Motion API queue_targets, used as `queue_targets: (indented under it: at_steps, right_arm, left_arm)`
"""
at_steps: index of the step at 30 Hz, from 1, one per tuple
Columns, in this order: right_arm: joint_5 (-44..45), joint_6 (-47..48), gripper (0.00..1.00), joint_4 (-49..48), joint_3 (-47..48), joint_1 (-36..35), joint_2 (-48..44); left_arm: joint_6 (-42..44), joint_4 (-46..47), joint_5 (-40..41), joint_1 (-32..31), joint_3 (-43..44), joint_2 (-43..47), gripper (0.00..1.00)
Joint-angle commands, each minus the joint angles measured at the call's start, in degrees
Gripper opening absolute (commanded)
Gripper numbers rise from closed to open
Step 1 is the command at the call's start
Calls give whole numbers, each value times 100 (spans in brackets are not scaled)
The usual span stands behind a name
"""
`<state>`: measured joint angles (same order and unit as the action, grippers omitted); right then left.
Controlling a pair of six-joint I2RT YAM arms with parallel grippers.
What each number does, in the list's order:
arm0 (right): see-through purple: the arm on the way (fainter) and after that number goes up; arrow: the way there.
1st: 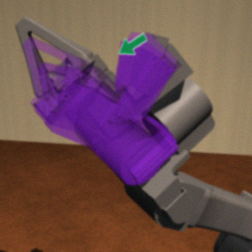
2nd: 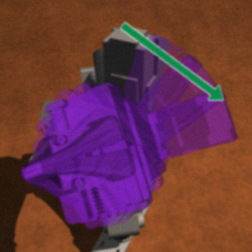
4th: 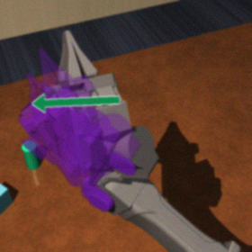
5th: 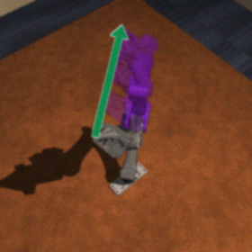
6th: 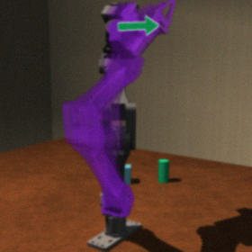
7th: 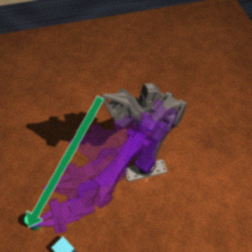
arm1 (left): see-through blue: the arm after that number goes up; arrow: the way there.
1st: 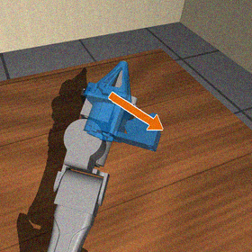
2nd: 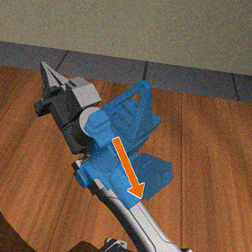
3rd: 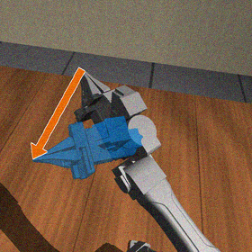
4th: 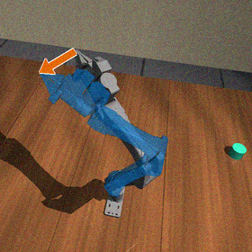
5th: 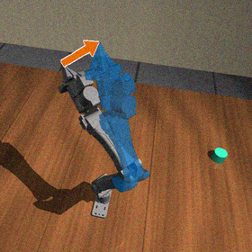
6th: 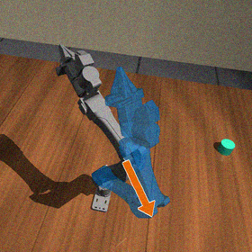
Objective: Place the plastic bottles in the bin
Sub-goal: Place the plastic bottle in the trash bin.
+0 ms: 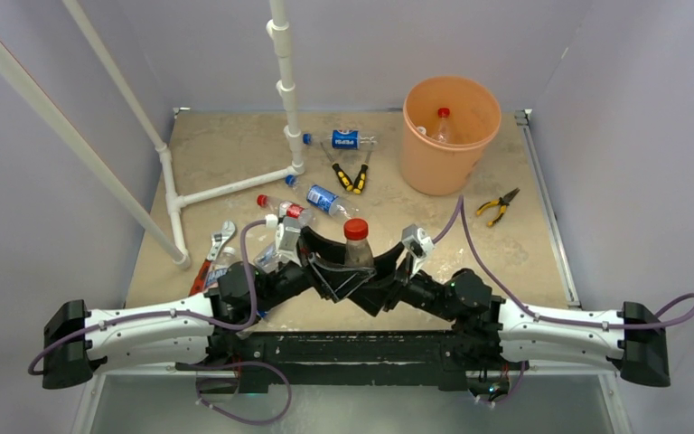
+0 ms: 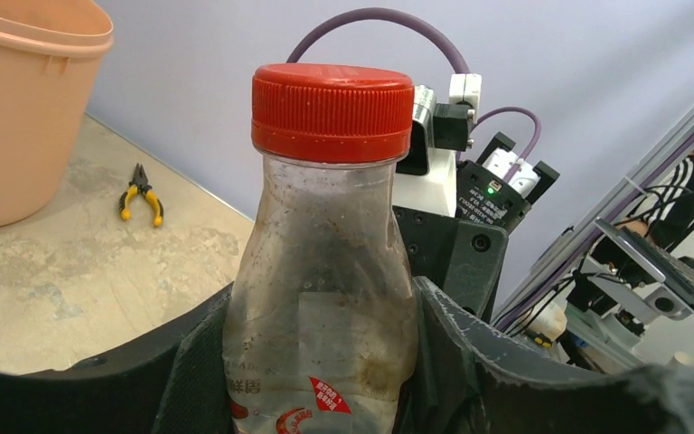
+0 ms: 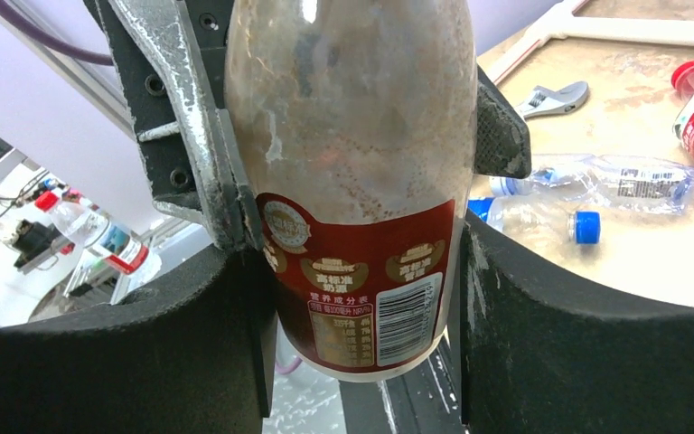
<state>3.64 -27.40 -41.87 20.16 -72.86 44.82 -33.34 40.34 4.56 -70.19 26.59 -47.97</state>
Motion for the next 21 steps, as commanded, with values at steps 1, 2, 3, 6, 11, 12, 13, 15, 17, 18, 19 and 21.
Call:
queue_targets:
  at_steps: [1,2,3,6,11,12,13,15,17,18,19,21]
  right_arm:
    - [-216,149,24,-30,-24,-18,-21]
    - [-261,163,24,34,-7,-18,2]
    - [-281,153,26,108,15,-18,15]
    - [-148,40,61,487,104,-19,-84]
    - [336,77,99,1935,439,-18,-922]
    - [424,133,99,2295,596,-18,-1086]
    - [473,187,99,2605,722,-18,-1256]
    - [529,283,99,3170,986,-18,-1562]
    - [573,364,99,3561,1262,-18,-1809]
    - [621,386,99,3691,1404,-18,-1914]
    - [707,392,99,3772,1539,-22,-2006]
    - [922,386,99,3753,1781,-18,-2124]
  left_arm:
    - [102,181,-150,-21,275,-81,44]
    - [121,197,-200,-21,300,-114,39]
    - [138,200,-231,-21,314,-149,36]
    - [246,95,-252,-21,377,-175,25]
    - [400,-697,770,-21,492,174,9]
    - [401,-783,1007,-21,477,266,6]
    - [419,-821,1193,-21,448,360,4]
    - [472,-858,1508,-21,387,540,0]
    - [586,-913,1682,-21,369,660,0]
    - [679,-983,1687,-21,395,680,0]
    - [807,-1152,1613,-21,462,678,0]
    - [1086,-1651,1270,-21,715,540,0]
